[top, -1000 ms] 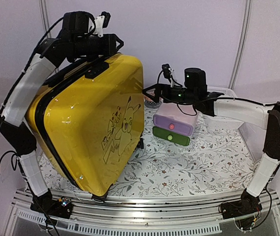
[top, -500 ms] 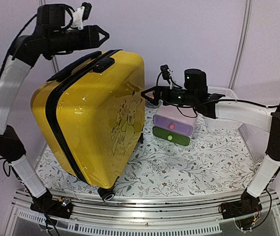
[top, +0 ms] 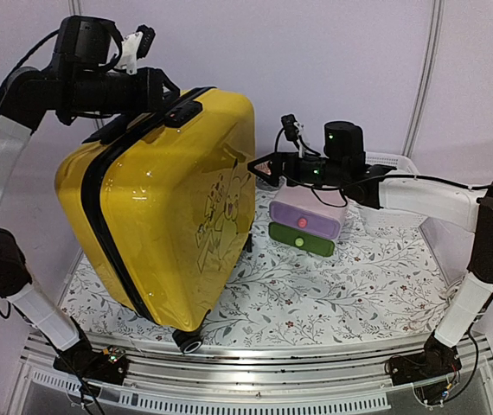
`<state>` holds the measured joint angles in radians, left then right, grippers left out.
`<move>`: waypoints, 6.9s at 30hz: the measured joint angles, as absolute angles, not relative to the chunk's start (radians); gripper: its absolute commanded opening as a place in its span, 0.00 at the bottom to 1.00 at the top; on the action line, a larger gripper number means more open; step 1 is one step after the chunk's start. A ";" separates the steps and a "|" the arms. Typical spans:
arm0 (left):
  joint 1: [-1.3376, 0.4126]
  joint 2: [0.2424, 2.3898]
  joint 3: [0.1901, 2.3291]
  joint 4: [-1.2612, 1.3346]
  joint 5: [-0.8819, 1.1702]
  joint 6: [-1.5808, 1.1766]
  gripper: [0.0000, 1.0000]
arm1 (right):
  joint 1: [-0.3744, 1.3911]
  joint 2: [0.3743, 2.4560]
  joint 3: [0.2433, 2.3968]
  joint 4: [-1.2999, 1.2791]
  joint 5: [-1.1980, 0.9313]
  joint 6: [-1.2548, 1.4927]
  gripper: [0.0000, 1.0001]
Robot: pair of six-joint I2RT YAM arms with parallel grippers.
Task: Open, take out, and arrange the luggage
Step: Move the luggage to the center of the board, then move the luggage to the corner of the board, then adjust the luggage at the center of the board.
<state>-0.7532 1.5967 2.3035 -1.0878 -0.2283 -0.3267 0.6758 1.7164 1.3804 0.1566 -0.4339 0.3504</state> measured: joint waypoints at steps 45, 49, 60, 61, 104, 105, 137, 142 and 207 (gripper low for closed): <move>-0.706 1.474 2.195 -1.201 -0.265 -0.339 0.03 | 0.676 1.719 1.365 0.159 -0.493 0.351 0.99; -0.698 1.485 2.202 -1.192 -0.266 -0.337 0.00 | 0.676 1.720 1.365 0.159 -0.499 0.352 0.99; -0.452 1.480 2.138 -1.046 0.000 -0.345 0.00 | 0.669 1.720 1.335 0.163 -0.507 0.371 0.99; -0.400 1.465 2.104 -1.005 0.057 -0.344 0.00 | 0.666 1.720 1.324 0.165 -0.509 0.375 0.99; -0.257 1.383 1.820 -0.587 0.410 -0.473 0.13 | 1.083 1.930 1.055 0.405 -0.120 0.202 0.96; -0.274 1.398 1.850 -0.616 0.382 -0.469 0.19 | 1.073 1.916 1.040 0.400 -0.125 0.202 0.96; 0.311 1.087 1.100 -0.656 0.482 -0.433 0.55 | 0.765 1.649 1.446 0.160 -0.283 0.304 0.71; 0.313 1.029 0.894 -0.533 0.532 -0.441 0.54 | 0.764 1.752 1.656 0.059 -0.258 0.318 0.22; -0.324 1.802 0.948 0.017 0.438 -0.712 0.35 | 0.907 2.021 2.080 -0.147 0.089 0.087 0.11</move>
